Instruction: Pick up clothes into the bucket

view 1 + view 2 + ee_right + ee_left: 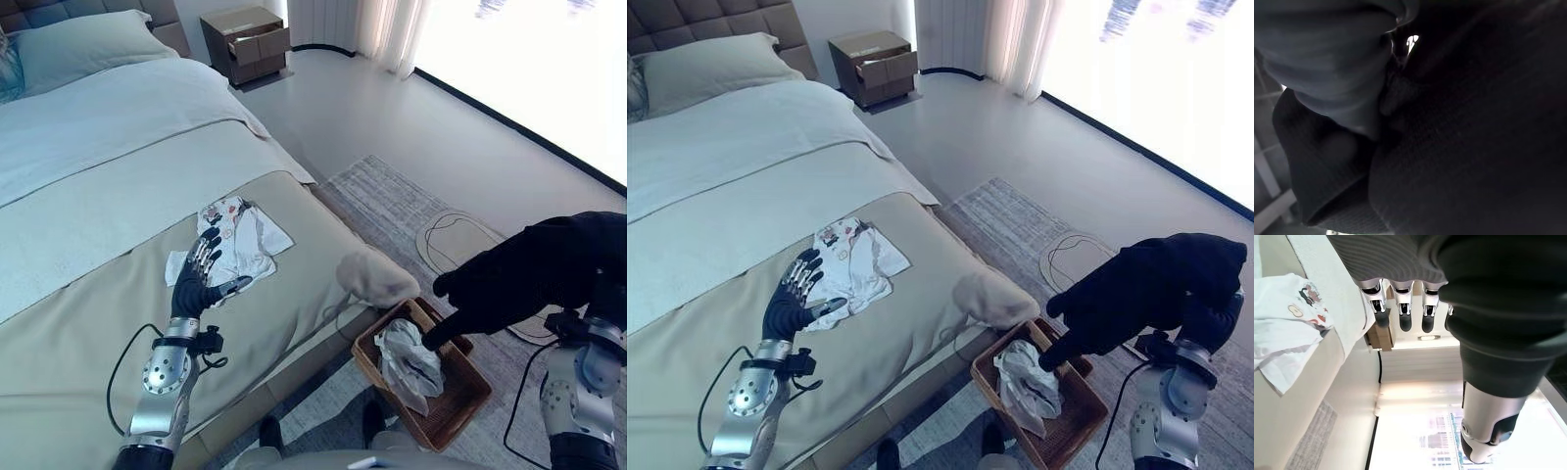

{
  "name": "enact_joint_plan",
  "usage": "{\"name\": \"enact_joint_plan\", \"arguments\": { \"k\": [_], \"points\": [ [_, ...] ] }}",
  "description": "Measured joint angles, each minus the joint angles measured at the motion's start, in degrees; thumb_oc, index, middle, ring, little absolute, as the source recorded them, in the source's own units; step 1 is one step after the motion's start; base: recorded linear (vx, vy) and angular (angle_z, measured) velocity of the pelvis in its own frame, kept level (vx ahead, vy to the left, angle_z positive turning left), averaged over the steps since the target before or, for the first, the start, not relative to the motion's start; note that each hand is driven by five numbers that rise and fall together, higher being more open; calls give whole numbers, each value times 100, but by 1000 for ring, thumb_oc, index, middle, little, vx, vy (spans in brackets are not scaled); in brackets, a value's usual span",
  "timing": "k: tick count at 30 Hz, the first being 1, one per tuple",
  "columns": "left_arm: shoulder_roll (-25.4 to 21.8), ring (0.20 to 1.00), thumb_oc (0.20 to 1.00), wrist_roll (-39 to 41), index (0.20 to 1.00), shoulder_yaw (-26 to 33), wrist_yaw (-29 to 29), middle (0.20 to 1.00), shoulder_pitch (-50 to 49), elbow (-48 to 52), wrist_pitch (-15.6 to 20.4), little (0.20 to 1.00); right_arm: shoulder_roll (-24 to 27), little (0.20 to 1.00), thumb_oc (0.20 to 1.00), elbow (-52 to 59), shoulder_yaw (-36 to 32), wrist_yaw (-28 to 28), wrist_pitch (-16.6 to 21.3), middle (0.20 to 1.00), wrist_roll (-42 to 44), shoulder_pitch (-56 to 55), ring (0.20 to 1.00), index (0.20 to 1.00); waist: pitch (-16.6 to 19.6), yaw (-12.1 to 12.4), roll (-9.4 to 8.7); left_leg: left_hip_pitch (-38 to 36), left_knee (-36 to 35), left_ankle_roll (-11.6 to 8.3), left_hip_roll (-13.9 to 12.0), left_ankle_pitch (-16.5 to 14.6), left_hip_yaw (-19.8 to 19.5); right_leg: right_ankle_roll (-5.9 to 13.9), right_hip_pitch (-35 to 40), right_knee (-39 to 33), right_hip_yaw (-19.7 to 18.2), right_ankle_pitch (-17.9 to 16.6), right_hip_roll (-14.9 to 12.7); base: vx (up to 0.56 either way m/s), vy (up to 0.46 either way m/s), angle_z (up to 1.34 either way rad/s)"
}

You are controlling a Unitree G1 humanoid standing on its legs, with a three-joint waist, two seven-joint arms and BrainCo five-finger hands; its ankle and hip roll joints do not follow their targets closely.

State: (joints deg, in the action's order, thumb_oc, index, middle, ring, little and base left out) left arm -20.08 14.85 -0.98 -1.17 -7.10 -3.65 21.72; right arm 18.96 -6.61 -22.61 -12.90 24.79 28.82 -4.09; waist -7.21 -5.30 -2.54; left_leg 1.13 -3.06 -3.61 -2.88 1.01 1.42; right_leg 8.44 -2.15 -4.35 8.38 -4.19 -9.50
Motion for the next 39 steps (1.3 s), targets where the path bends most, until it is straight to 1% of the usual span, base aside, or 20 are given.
{"name": "enact_joint_plan", "arguments": {
  "k": [6, 10, 14, 16, 18, 21, 22, 24, 27, 30, 33, 35, 36, 37, 38, 39],
  "points": [
    [2, 1000, 1000, 0, 1000, -1, -1, 1000, 1, 0, 0, 1000, -16, 200, 200, -241, 134, 105, -17, 200, -19, -46, 200, 200, -98, -3, -5, -2, 5, 0, 1, 0, 0, 0, -6, 14, 0, 1, 0, 0, 0, 0],
    [14, 1000, 1000, 0, 1000, 0, -15, 1000, 27, 1, 4, 1000, -126, 200, 200, -1087, 440, 152, -136, 200, -65, -58, 200, 200, -135, 11, 16, 26, 26, 0, 9, 0, -6, 1, -18, 24, 5, 2, -11, -8, 3, 0],
    [17, 1000, 1000, 0, 1000, 0, -89, 1000, 70, 1, 7, 1000, -255, 200, 200, -1942, 758, 139, -316, 200, -167, -63, 200, 200, -291, 13, 38, 64, 88, 1, 28, -1, -21, 3, -42, 64, 9, 4, -35, -43, 15, 1],
    [17, 1000, 1000, 2, 1000, -1, -129, 1000, 93, 1, 20, 1000, -256, 200, 200, -2424, 778, 113, -321, 200, -282, 29, 200, 200, -318, 13, 58, 171, 168, 1, 49, -4, -38, 26, -146, 154, 9, 34, -70, -67, 20, 3],
    [16, 1000, 1000, 73, 1000, 0, -171, 1000, 192, 1, 52, 1000, -252, 200, 200, -2734, 777, 15, -382, 200, -297, 114, 200, 200, -487, 24, 90, 303, 274, 1, 80, -5, -67, 26, -277, 292, 7, 40, -107, -79, 26, 6],
    [13, 1000, 1000, 192, 1000, -5, -227, 1000, 309, 1, 73, 1000, -221, 200, 200, -3126, 800, -43, -382, 200, -347, 332, 200, 200, -631, 23, 108, 480, 431, 6, 113, -7, -73, 29, -460, 463, 6, 50, -153, -116, 37, 2],
    [7, 1000, 1000, 222, 1000, -4, -246, 1000, 420, 0, 129, 1000, -116, 200, 200, -3397, 918, -79, -392, 200, -376, 529, 200, 200, -767, 14, 115, 590, 537, 34, 132, -26, -76, 14, -592, 619, -7, 93, -181, -75, 19, 3],
    [0, 1000, 1000, 222, 1000, -10, -274, 1000, 554, 2, 148, 1000, -44, 200, 200, -3508, 1012, -116, -431, 200, -420, 684, 200, 200, -923, 27, 142, 756, 698, 47, 156, -34, -89, 10, -777, 824, -25, 142, -227, -88, 16, 4],
    [-26, 1000, 1000, 222, 1000, -13, -314, 1000, 766, 11, 166, 1000, 38, 200, 200, -3780, 1004, -172, -446, 200, -465, 1077, 200, 200, -1248, 33, 195, 1081, 1057, 84, 200, -98, -113, -5, -1150, 1292, -107, 258, -291, -98, 8, 3],
    [-89, 1000, 1000, 224, 1000, -44, -352, 1000, 791, 21, 171, 1000, 62, 200, 200, -4005, 972, -236, -445, 200, -432, 1226, 200, 200, -1337, 26, 197, 1285, 1271, 110, 203, -195, -109, -36, -1408, 1594, -160, 387, -317, -82, -1, 0],
    [-246, 1000, 1000, 226, 1000, -138, -383, 1000, 838, 91, 191, 1000, 244, 200, 200, -4138, 886, -324, -441, 200, -248, 1361, 200, 200, -1522, 47, 220, 1641, 1637, 116, 224, -294, -134, -68, -1800, 2065, -204, 543, -365, -151, -9, 4],
    [-366, 1000, 1000, 232, 1000, -170, -406, 1000, 866, 289, 220, 1000, 373, 200, 200, -4137, 740, -403, -431, 200, -151, 1456, 200, 200, -1692, 69, 221, 1979, 1936, 115, 230, -369, -143, -94, -2165, 2424, -273, 649, -379, -98, -13, 1],
    [-392, 1000, 1000, 243, 1000, -193, -422, 1000, 885, 366, 232, 1000, 442, 200, 200, -4142, 736, -427, -429, 200, -95, 1476, 200, 200, -1721, 85, 223, 2114, 2051, 117, 230, -402, -146, -109, -2300, 2538, -300, 691, -385, -97, -14, -1],
    [-394, 1000, 1000, 296, 1000, -244, -440, 1000, 946, 493, 252, 1000, 562, 200, 200, -4157, 680, -473, -426, 200, -34, 1538, 200, 200, -1869, 147, 221, 2327, 2283, 120, 228, -466, -151, -133, -2527, 2777, -335, 758, -391, -129, -21, 3],
    [-390, 1000, 1000, 295, 1000, -259, -450, 1000, 987, 515, 253, 1000, 598, 200, 200, -4159, 660, -523, -425, 200, 5, 1598, 200, 200, -1985, 145, 226, 2451, 2441, 114, 224, -500, -166, -153, -2648, 2955, -339, 811, -394, -120, -19, 3],
    [-392, 1000, 1000, 296, 1000, -260, -461, 1000, 997, 527, 254, 1000, 613, 200, 200, -4151, 651, -534, -422, 200, 7, 1610, 200, 200, -2000, 134, 222, 2556, 2556, 111, 222, -526, -168, -177, -2763, 3078, -363, 840, -395, -106, -4, 1]
  ]
}}
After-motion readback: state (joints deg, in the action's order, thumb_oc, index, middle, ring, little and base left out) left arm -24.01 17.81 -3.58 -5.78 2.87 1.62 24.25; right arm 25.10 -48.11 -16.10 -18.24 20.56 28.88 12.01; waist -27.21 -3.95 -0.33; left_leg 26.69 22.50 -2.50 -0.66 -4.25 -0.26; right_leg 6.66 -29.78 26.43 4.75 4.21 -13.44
